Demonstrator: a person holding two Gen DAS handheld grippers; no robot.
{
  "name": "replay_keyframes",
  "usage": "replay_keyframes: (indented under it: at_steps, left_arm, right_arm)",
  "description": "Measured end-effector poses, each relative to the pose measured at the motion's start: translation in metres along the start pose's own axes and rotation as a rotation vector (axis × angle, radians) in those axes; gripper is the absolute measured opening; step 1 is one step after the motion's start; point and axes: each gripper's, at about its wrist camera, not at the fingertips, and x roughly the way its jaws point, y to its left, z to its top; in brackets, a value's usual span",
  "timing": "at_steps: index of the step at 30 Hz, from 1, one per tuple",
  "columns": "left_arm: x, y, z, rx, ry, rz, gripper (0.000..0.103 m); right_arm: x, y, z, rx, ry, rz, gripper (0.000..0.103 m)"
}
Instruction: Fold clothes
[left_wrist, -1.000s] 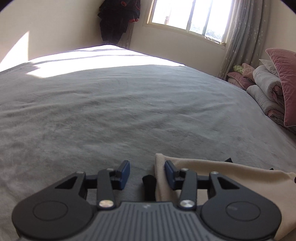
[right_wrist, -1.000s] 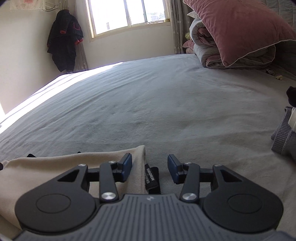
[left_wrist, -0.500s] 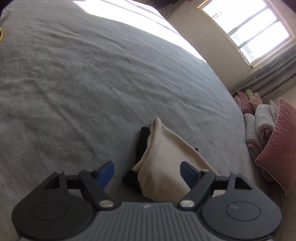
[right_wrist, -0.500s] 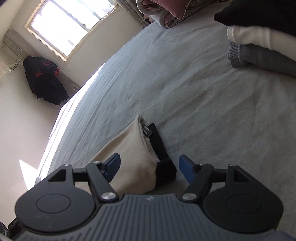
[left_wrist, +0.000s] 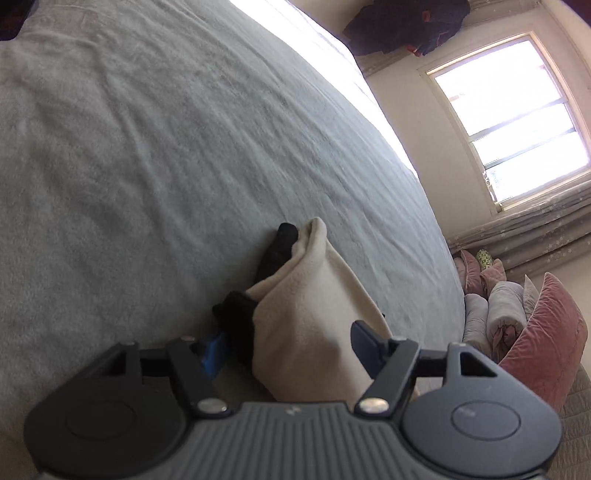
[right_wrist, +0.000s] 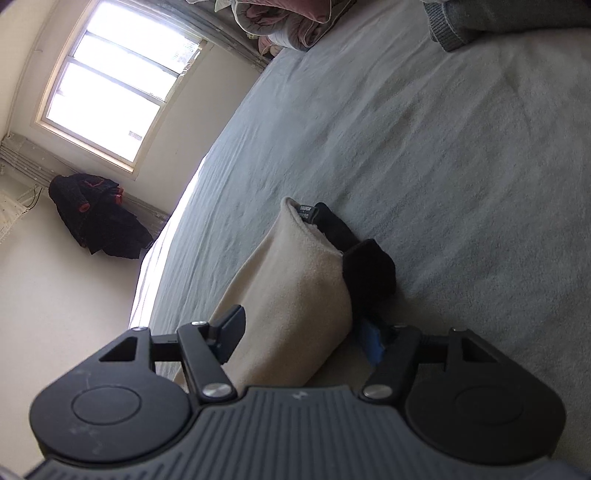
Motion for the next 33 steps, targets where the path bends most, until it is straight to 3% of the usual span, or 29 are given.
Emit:
replay_keyframes:
  at_steps: [2, 3, 4, 7, 11, 17, 27, 33]
  left_arm:
    - [0.005, -0.009, -0.004, 0.041, -0.043, 0.036, 0.054]
    - [0.007, -0.014, -0.004, 0.072, -0.059, 0.058, 0.043]
    - [0.010, -0.020, -0.005, 0.125, -0.069, 0.084, 0.034]
    - [0.005, -0.039, -0.009, 0.265, -0.109, 0.122, 0.027]
    - [-0.018, -0.050, -0.009, 0.297, -0.120, 0.129, 0.025]
    - [-0.062, -0.036, -0.013, 0.316, -0.039, 0.132, 0.025]
    - [-0.133, 0.022, -0.041, 0.258, 0.049, 0.102, 0.025]
    - [-0.143, 0.051, -0.053, 0.232, 0.058, 0.076, 0.026]
  right_arm:
    - [0.010, -0.001, 0.001, 0.014, -0.035, -0.028, 0.042]
    - [0.013, -0.002, 0.002, 0.019, -0.045, -0.036, 0.033]
    - [0.014, 0.000, 0.002, 0.009, -0.054, -0.045, 0.030]
    - [0.009, 0.016, -0.005, -0.100, -0.090, -0.082, 0.025]
    - [-0.013, 0.030, -0.012, -0.189, -0.127, -0.096, 0.024]
    - [-0.065, 0.017, -0.023, -0.151, -0.119, -0.118, 0.024]
    - [-0.140, -0.012, -0.058, -0.138, -0.090, -0.169, 0.024]
    - [-0.155, -0.027, -0.080, -0.181, -0.074, -0.198, 0.025]
